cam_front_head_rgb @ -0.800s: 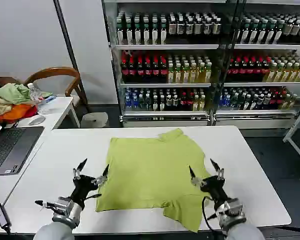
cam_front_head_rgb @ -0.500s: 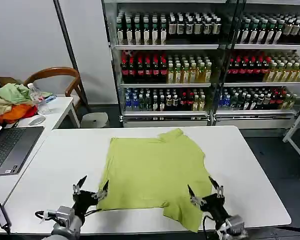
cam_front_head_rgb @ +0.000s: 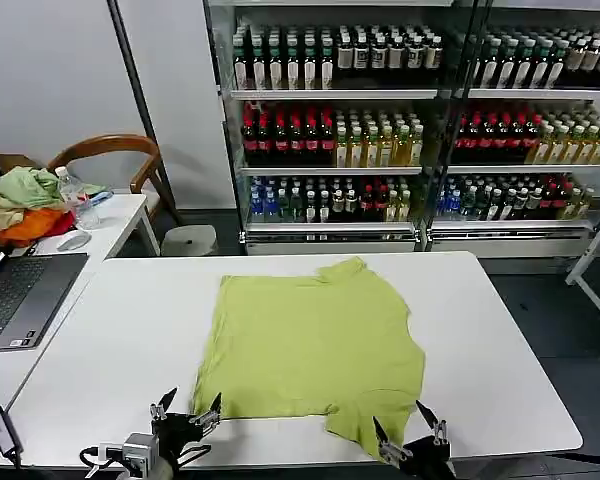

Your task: Fold and organize the clothes.

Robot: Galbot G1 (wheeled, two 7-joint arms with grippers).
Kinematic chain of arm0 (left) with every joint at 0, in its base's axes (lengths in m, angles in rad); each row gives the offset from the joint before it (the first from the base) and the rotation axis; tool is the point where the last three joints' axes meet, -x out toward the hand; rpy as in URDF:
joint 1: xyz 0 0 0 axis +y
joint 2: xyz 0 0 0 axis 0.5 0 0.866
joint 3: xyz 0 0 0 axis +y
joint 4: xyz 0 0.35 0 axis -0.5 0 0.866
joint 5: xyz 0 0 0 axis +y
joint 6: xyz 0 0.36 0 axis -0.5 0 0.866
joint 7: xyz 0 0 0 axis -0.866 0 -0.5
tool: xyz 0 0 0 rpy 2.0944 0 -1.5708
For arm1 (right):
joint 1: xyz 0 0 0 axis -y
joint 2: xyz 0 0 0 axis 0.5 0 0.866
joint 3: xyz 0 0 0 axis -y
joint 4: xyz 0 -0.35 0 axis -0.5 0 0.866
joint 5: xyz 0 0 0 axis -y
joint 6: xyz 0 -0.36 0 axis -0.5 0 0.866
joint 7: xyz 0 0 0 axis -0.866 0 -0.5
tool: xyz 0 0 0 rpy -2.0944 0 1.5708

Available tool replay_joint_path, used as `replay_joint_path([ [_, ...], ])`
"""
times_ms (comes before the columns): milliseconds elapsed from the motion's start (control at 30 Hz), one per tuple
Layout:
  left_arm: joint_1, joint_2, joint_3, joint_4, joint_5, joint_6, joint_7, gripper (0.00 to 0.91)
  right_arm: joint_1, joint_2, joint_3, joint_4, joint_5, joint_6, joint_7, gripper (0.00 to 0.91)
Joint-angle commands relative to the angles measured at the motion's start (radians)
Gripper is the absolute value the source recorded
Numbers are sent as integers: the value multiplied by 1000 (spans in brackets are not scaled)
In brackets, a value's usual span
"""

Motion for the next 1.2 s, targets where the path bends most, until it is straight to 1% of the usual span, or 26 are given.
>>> replay_joint_path([
  [33,10,-18,10,18,-15,20,-35,907,-35,2,-16,-21,4,5,18,907],
  [233,0,-25,15,24,-18,21,-41,907,-22,16,-38,-46,18,10,38,907],
  [267,-4,-29,19,26,-17,21,-46,907,-18,18,-42,-49,19,9,38,846],
  [300,-7,-32,25,30,-17,22,-55,907,-13,20,-46,-52,19,9,38,736],
  [333,-8,-35,27,35,-16,22,-55,796,-10,22,-50,-55,25,13,40,262],
  [367,-8,-35,28,36,-16,21,-55,494,-9,23,-52,-56,30,13,40,71],
  [400,-7,-36,30,36,-16,18,-55,131,-6,23,-54,-58,36,13,40,0],
  [433,-5,-35,30,34,-16,17,-56,40,-5,22,-56,-58,41,13,40,0],
  [567,1,-35,33,23,-13,16,-55,40,-5,22,-61,-54,61,8,41,0],
  [600,1,-35,36,25,-12,15,-55,50,-5,23,-62,-53,61,8,41,0],
  [633,1,-35,41,28,-9,13,-53,40,-5,23,-65,-53,61,9,42,0],
  [1000,-7,-41,58,65,18,-7,-44,40,-2,23,-75,-54,57,12,37,0],
  [1100,-6,-39,58,53,22,-26,-29,40,3,20,-73,-48,52,21,34,0],
  [1133,-7,-37,56,37,21,-33,-19,50,7,18,-69,-35,54,21,32,0],
  [1200,-12,-33,50,9,20,-38,-5,40,16,15,-60,-1,62,13,34,0],
])
